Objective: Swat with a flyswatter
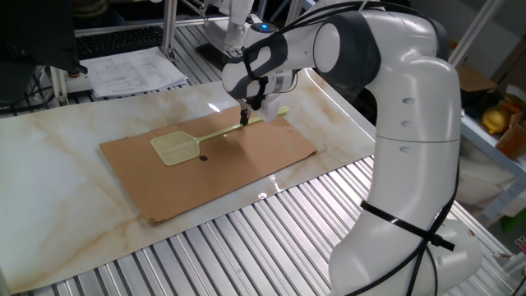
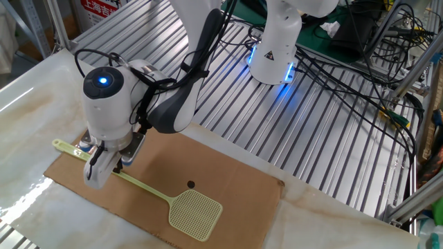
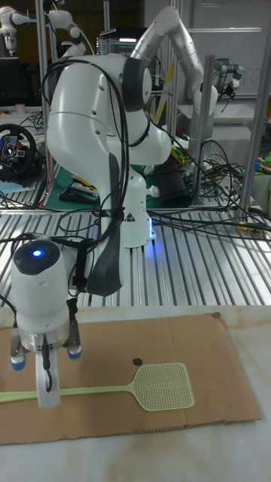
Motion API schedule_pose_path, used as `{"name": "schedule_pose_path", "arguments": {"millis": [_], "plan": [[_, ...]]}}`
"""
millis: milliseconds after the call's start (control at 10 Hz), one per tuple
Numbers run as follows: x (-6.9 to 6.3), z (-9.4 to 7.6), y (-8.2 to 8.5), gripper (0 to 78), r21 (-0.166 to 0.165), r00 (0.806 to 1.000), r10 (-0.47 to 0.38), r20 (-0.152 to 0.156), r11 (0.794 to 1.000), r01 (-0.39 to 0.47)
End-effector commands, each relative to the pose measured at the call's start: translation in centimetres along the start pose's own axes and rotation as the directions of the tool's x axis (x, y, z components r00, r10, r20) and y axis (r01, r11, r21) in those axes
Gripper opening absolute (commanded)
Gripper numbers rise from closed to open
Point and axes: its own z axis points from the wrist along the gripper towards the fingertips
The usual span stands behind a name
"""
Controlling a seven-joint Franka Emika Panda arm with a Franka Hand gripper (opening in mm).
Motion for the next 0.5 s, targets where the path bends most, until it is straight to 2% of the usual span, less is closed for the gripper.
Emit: {"name": "schedule_pose_path", "arguments": {"millis": [100, 500], "plan": [[-0.10, 0.03, 0.05, 0.0, 0.001, 1.000, -0.001, 0.002, 1.000, 0.001], [-0.10, 0.03, 0.05, 0.0, 0.012, 1.000, 0.011, 0.006, 1.000, -0.011]]}}
